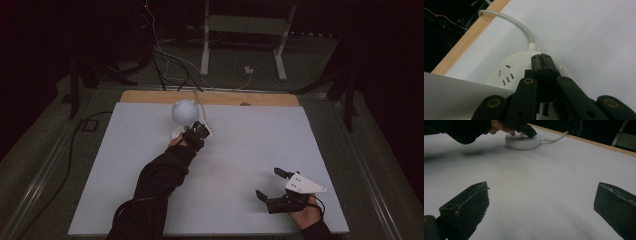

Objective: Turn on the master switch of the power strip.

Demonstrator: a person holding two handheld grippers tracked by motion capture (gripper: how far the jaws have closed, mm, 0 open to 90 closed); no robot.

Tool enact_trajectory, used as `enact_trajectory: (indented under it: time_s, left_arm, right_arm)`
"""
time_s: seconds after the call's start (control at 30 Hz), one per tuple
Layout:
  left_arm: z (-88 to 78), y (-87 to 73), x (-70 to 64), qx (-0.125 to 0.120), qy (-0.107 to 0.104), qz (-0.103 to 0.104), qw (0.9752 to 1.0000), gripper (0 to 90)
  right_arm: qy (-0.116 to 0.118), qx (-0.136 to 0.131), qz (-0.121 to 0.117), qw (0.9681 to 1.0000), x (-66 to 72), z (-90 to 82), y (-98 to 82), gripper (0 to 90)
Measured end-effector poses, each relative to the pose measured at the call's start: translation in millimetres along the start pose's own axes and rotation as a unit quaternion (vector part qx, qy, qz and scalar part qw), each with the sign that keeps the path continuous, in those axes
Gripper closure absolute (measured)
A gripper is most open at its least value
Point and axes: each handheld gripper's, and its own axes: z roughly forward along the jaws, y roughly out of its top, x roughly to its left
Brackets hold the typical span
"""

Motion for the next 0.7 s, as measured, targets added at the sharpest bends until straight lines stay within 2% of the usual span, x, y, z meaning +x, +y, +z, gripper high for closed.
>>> enact_trajectory:
  time_s: [0.03,0.1,0.17,0.2,0.37,0.5,0.57,0.7]
  left_arm:
    - [-1.0,-0.9,0.7,-0.007,0.001,-0.009,0.9999,90.0]
    - [-1.6,-2.0,-0.8,-0.016,0.010,-0.002,0.9998,90.0]
    - [-5.9,-0.5,1.8,-0.027,0.000,-0.011,0.9996,90.0]
    - [-8.9,0.4,2.9,-0.033,0.005,-0.012,0.9994,90.0]
    - [-22.8,6.2,11.8,-0.055,-0.006,-0.023,0.9982,90.0]
    - [-30.9,8.8,11.0,-0.061,-0.022,-0.016,0.9978,90.0]
    - [-34.3,9.3,11.3,-0.067,-0.022,-0.025,0.9972,90.0]
    - [-41.2,8.9,15.2,-0.078,-0.036,-0.041,0.9955,90.0]
  right_arm:
    - [0.000,0.000,-0.001,1.0000,-0.2,0.1,0.2,0.0]
    - [0.000,-0.001,0.001,1.0000,-0.5,0.3,0.2,0.0]
    - [0.000,0.000,0.004,1.0000,-1.0,0.5,0.0,0.0]
    - [-0.001,-0.001,0.004,1.0000,-1.1,0.5,0.1,0.0]
    - [0.000,-0.001,0.003,1.0000,-1.0,0.5,0.2,0.0]
    - [-0.001,-0.003,0.001,1.0000,-1.1,0.3,0.5,0.0]
    - [-0.002,-0.002,0.001,1.0000,-1.0,0.4,0.4,0.0]
    - [-0.002,-0.003,0.001,1.0000,-1.0,0.4,0.5,0.0]
